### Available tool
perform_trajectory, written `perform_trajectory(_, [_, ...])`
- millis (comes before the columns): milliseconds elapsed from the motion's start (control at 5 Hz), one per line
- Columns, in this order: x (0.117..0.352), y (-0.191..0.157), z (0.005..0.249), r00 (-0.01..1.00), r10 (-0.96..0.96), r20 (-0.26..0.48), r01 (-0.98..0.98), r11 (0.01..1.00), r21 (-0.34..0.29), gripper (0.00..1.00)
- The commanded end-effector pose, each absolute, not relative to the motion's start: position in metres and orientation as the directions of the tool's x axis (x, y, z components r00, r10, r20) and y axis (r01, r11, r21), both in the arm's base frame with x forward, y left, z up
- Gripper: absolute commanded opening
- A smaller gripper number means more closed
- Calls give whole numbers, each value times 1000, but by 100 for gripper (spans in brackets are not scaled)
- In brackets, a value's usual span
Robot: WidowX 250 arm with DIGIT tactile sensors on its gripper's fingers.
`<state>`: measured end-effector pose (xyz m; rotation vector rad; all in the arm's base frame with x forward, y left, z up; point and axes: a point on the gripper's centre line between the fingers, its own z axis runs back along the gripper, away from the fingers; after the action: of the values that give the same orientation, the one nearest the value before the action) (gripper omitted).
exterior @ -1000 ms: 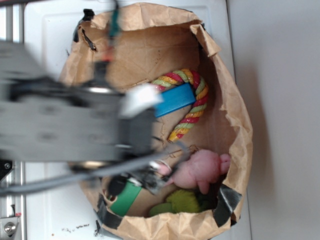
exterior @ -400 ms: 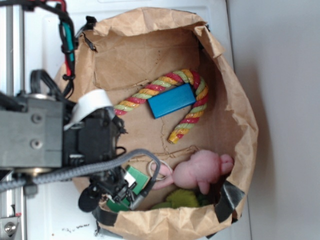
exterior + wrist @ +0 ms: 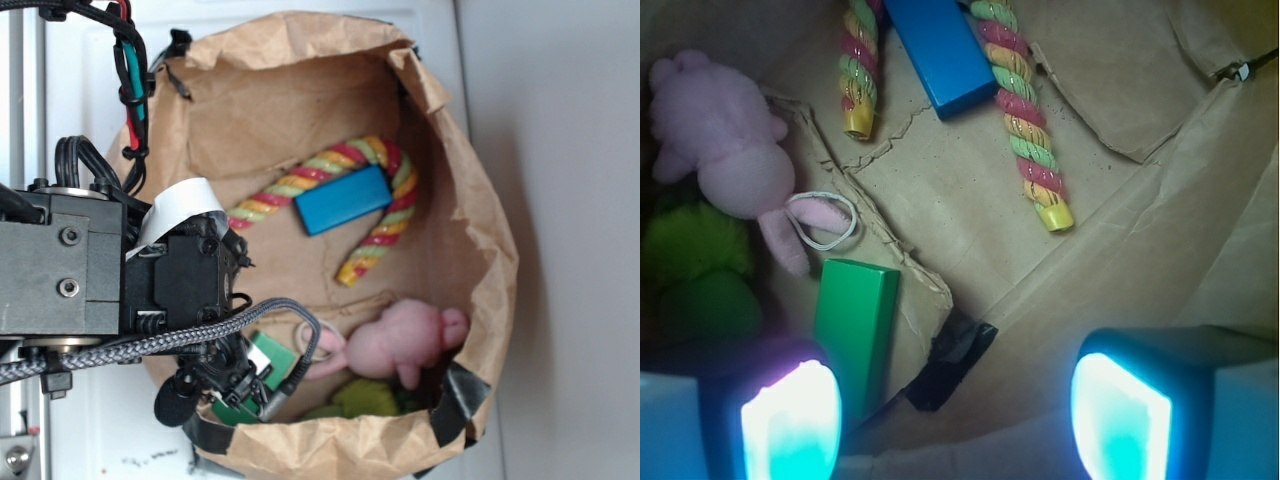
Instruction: Grab the green block.
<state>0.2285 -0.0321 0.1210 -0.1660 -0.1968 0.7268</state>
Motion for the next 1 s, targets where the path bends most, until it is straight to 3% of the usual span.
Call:
perform_trajectory(0, [230, -26, 129, 733, 673, 98, -629, 726, -277, 100])
perform_trajectory(400, [257, -13, 135, 698, 712, 79, -667, 686, -289, 100])
perform_trajectory(600, [274, 4, 140, 635, 768, 90, -717, 628, -301, 100])
perform_trajectory(800, [280, 6, 133, 626, 772, 110, -726, 629, -280, 100])
